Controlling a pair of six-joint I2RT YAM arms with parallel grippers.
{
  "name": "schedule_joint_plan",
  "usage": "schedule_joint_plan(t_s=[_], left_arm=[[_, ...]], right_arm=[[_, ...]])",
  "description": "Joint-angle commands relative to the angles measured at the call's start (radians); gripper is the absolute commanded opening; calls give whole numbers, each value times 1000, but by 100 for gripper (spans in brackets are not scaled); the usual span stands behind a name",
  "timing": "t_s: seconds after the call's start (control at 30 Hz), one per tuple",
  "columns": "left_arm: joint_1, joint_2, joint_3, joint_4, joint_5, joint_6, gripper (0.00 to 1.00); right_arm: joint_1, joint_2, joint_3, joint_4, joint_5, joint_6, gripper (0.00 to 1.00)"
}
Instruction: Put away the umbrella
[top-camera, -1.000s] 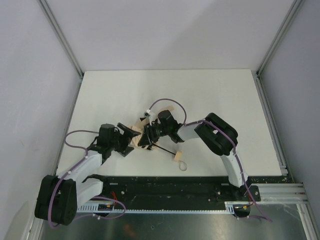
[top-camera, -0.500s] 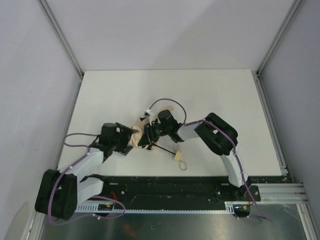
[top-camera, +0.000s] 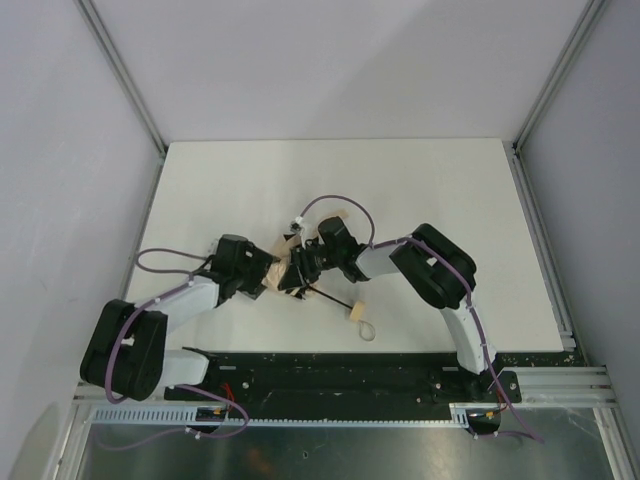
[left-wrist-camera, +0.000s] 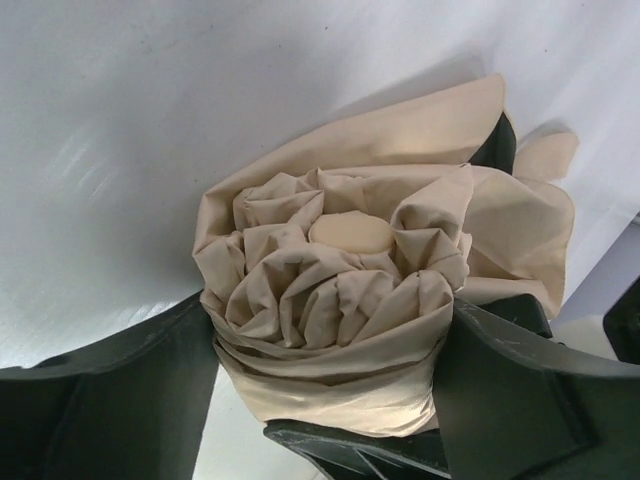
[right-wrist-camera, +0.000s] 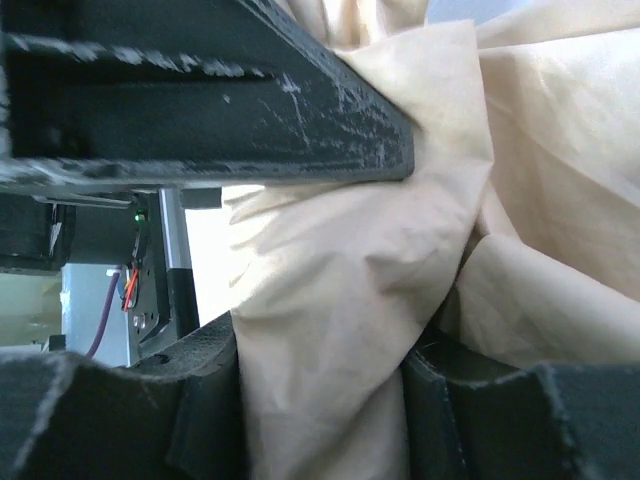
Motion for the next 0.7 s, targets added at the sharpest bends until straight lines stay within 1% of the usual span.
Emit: schedule_joint_plan(t_s=[0.0,0.03,0.1,0.17,0.2,0.23,0.33,0.37,0.4,0.47,0.57,0.6,0.63,0.67], left_arm=[[-26,91,-38,-36,-111,87,69],[-28,87,-41,-36,-106,92,60],[-32,70,-47,-34,-103,104,47],[-33,56,-49,-32,-104,128,29],[-33,52,-49,-31,-104,137,21],[-34,50,-49,-31,-101,146,16],[-34,54,-53,-31,-70,155,4],[-34,55,-56,-30,-58,154,2],[-33,54,-58,-31,-49,151,1],[-34,47,-63,-35,-34,143,0],[-34,31,-63,-63,-36,133,0],[-34,27,-58,-79,-40,129,0],[-34,28,-52,-97,-46,128,0],[-35,28,-45,-113,-49,129,0]], right_arm=[[23,93,-51,-233,-94,17,0],[22,94,-50,-230,-104,22,0],[21,93,-50,-222,-126,35,0],[21,89,-49,-211,-142,48,0],[20,86,-48,-205,-145,58,0],[20,82,-46,-199,-146,68,0],[15,56,-45,-181,-134,99,1],[13,42,-45,-181,-123,103,4],[10,27,-44,-185,-106,105,12],[2,-15,-37,-215,-59,92,31],[-8,-100,-7,-322,51,15,77],[-11,-136,2,-360,94,-17,87],[-13,-178,8,-390,134,-47,93],[-14,-218,11,-416,175,-83,96]])
